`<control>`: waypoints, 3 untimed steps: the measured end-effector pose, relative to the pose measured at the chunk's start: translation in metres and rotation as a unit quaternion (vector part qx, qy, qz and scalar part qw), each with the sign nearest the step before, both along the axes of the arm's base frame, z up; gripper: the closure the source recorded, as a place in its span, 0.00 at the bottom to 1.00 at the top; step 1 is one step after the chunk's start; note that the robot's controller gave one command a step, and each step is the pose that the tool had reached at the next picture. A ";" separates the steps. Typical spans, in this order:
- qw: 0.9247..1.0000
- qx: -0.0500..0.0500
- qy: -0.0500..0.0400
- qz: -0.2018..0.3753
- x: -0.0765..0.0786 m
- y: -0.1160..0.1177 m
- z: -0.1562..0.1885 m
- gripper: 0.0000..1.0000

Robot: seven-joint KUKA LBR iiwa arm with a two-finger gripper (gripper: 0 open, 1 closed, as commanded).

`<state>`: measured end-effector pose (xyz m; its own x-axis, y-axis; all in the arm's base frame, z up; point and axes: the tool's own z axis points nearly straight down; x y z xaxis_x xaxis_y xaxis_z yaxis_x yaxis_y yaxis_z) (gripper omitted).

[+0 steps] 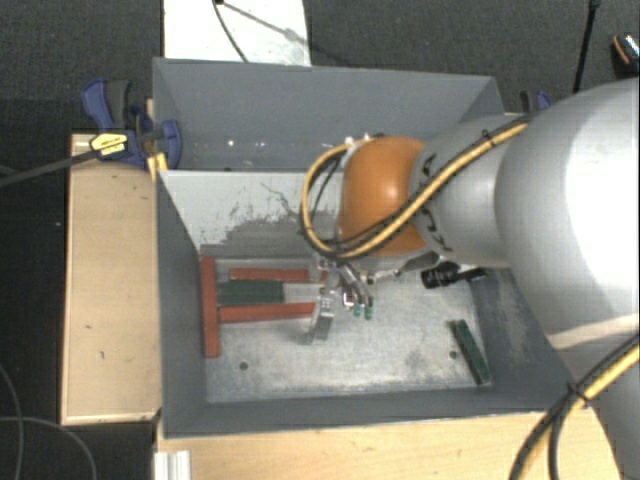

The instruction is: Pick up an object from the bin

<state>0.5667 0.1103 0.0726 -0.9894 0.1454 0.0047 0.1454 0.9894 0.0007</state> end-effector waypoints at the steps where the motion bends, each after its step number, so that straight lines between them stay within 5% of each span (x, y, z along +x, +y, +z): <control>1: 1.000 0.000 -0.002 -0.001 0.002 -0.002 0.003 1.00; 3: 1.000 0.000 -0.002 -0.002 0.002 -0.002 0.003 1.00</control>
Offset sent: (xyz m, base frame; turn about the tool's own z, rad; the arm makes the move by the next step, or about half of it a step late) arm 0.0000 0.0000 0.0000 0.0000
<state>0.5683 0.1086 0.0754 -0.9888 0.1490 -0.0001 0.1490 0.9888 0.0010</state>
